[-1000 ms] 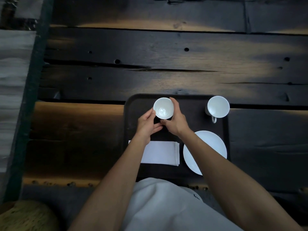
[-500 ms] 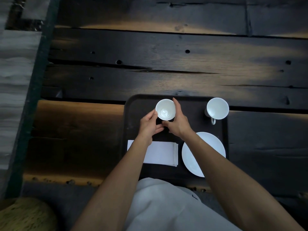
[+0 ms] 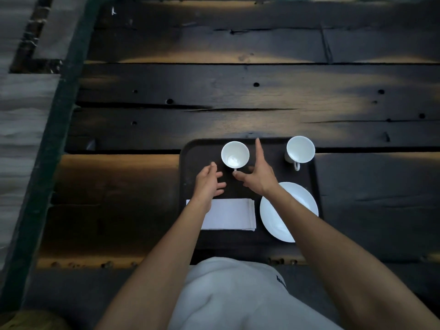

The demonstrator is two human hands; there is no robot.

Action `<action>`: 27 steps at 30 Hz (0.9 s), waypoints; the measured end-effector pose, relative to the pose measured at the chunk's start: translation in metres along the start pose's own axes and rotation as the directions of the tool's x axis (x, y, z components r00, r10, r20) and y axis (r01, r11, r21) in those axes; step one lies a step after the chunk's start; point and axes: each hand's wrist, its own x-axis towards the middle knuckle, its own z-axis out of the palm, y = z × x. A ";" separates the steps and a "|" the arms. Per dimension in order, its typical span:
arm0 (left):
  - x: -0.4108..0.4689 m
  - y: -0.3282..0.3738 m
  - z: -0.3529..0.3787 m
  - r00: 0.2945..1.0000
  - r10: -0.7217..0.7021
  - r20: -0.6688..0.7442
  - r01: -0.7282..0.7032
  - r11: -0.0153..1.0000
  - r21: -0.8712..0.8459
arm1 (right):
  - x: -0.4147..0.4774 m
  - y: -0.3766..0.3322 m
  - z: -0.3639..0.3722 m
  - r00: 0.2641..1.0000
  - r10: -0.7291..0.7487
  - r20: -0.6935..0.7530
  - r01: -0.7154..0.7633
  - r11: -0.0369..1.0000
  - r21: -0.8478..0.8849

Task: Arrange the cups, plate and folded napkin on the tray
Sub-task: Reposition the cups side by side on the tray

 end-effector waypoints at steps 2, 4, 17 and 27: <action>-0.013 -0.004 -0.007 1.000 0.018 0.018 -0.019 0.999 0.029 | -0.013 0.003 -0.003 0.998 -0.011 -0.058 0.010 1.000 -0.016; -0.024 -0.010 -0.012 0.999 0.032 0.044 -0.034 0.998 0.056 | -0.026 0.008 -0.007 0.994 -0.013 -0.105 0.012 1.000 -0.009; -0.060 -0.017 0.032 0.983 0.087 0.160 -0.103 0.990 0.096 | -0.063 0.050 -0.062 0.966 -0.022 -0.258 0.031 0.999 0.029; -0.044 0.011 0.136 0.991 0.051 0.126 -0.052 0.999 0.009 | -0.007 0.080 -0.136 0.965 -0.073 -0.252 0.069 0.997 -0.025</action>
